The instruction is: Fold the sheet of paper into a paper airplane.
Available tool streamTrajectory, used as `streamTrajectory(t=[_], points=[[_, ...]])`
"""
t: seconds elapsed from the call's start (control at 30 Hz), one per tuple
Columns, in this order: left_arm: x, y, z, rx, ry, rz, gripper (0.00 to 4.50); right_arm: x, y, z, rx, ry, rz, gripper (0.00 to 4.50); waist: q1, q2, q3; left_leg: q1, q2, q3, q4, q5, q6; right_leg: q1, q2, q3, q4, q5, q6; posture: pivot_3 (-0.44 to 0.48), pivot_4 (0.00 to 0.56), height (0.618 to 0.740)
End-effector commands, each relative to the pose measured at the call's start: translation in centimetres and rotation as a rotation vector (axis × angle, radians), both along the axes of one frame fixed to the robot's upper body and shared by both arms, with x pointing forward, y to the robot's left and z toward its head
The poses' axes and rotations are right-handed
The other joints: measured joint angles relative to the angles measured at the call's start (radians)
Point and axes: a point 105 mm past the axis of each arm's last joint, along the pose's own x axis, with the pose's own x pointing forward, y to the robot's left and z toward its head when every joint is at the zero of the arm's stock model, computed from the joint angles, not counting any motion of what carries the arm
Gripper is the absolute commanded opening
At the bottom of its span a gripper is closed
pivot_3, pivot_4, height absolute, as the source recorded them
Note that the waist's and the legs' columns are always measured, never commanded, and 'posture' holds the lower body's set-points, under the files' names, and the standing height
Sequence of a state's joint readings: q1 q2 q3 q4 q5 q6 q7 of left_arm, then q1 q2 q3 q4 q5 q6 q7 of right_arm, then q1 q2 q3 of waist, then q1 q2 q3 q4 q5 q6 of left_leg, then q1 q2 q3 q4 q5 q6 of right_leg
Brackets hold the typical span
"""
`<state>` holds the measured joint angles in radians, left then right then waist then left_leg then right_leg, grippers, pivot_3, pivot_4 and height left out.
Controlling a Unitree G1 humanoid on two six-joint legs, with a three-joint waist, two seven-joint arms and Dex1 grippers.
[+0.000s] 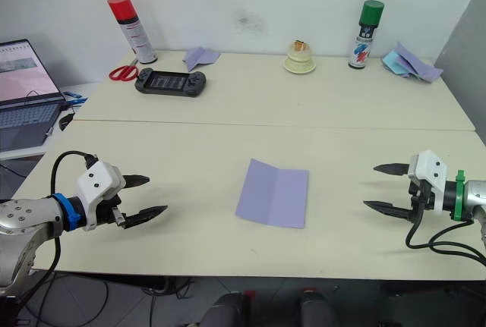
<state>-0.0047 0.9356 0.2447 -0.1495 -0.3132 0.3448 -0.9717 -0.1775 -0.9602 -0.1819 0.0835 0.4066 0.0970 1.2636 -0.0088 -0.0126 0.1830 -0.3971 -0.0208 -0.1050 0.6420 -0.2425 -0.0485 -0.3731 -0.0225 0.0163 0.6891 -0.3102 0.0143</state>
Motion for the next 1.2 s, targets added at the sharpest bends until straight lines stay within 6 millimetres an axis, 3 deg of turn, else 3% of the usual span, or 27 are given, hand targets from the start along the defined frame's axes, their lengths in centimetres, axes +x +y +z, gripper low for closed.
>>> streamTrajectory(t=[0.03,0.47,0.83,1.0,1.2], points=[[-0.2,-0.1,1.1,-0.003,-0.029,-0.012,4.47,0.2,0.0,0.9,-0.005,-0.044,0.008,4.5,0.0,0.0,0.0,0.0,0.0,0.0,0.0,0.0,0.0,0.0,0.0,0.0,0.0,0.0,0.0,0.0,0.15,0.722],[-0.6,0.3,0.3,-0.001,-0.008,0.009,4.47,1.0,0.0,1.3,-0.005,-0.067,0.012,4.5,-0.001,0.0,0.0,0.0,0.0,0.0,0.001,0.0,0.0,0.0,0.0,0.0,0.001,0.0,0.0,0.0,0.15,0.722],[-0.7,-0.1,-0.1,-0.032,-0.003,0.018,4.47,2.1,2.4,3.1,0.103,-0.12,0.037,4.5,-0.007,0.0,0.0,0.001,0.0,0.0,0.001,0.0,0.0,0.0,0.0,0.0,0.003,0.0,0.0,0.0,0.15,0.722],[-0.8,-1.5,0.2,-0.08,0.004,-0.026,4.47,2.0,3.8,3.6,0.122,-0.122,0.075,4.5,-0.009,0.0,0.0,0.001,0.0,0.0,0.002,0.0,0.0,0.0,0.0,0.0,0.005,0.0,0.0,0.0,0.15,0.722],[-0.1,-4.1,2.3,-0.153,-0.014,-0.13,4.47,1.6,5.6,3.9,0.179,-0.112,0.076,4.5,-0.009,0.0,0.0,0.001,0.0,-0.001,0.003,0.0,0.0,-0.001,0.0,0.0,0.006,0.0,0.0,0.0,0.15,0.722]])
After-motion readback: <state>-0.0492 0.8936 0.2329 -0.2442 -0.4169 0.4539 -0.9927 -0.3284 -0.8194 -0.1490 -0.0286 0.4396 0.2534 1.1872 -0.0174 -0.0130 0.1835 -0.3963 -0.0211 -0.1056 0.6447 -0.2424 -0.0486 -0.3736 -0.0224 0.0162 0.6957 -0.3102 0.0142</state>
